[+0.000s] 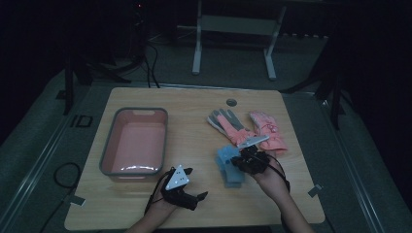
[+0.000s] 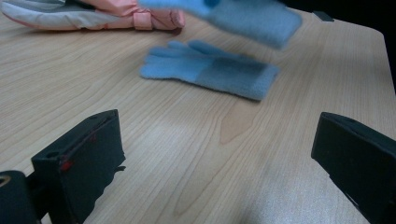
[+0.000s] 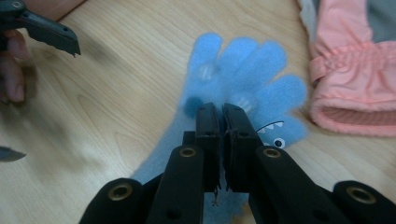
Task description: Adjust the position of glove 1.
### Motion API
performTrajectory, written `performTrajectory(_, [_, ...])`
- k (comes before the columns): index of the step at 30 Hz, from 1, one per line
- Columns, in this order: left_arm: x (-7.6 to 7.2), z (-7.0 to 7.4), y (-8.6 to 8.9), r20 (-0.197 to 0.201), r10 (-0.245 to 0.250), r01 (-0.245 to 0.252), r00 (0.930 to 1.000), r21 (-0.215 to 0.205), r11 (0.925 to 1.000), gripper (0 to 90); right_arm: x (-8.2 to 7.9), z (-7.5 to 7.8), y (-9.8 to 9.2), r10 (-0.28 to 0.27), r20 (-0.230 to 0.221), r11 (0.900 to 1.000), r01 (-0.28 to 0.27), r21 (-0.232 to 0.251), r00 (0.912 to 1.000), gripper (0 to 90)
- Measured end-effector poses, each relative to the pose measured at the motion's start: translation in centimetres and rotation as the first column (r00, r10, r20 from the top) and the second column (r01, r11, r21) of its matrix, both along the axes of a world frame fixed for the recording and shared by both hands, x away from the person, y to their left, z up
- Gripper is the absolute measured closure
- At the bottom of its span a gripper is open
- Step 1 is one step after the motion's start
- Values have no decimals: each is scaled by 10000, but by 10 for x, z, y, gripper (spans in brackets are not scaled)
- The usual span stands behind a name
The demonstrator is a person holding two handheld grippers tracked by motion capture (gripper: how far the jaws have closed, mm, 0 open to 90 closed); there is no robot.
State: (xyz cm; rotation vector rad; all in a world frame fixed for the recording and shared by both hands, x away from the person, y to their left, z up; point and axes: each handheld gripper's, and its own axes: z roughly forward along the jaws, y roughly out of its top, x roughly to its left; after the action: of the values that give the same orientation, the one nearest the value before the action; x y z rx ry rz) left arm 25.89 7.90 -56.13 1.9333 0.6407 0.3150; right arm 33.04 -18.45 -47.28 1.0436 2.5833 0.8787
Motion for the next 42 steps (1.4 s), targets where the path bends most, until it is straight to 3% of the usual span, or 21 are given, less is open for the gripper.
performTrajectory(15, [0, 0, 0, -19, -17, 17, 10000, 16, 10000, 23, 11, -33, 5, 123, -700, 9984, -162, -548, 9975, 854])
performTrajectory(20, [0, 0, 0, -20, -17, 17, 10000, 19, 10000, 23, 13, -40, 5, 212, -970, 9984, -261, -497, 9951, 848])
performTrajectory(27, [0, 0, -1, -15, -7, 7, 10000, 38, 10000, 23, 14, -48, 5, 324, -1012, 9981, -375, -498, 9943, 805])
performTrajectory(32, [-1, 0, -2, 109, 3, -5, 9999, 184, 9998, 23, 10, -38, 0, 462, -569, 9982, -484, -368, 9973, 562])
performTrajectory(35, [-5, 0, -5, 523, -120, 102, 9986, 348, 9993, 23, 7, -33, -8, 473, -268, 9988, -476, -112, 9985, 434])
performTrajectory(39, [-4, 0, -6, 575, -14, 2, 9983, 219, 9998, 23, 4, -31, -20, 423, -332, 9940, -386, 1028, 9986, 268])
performTrajectory(42, [-3, 1, -8, 604, -76, 63, 9981, 225, 9997, 23, 1, -30, -26, 574, -336, 9871, -517, 1513, 9978, 175])
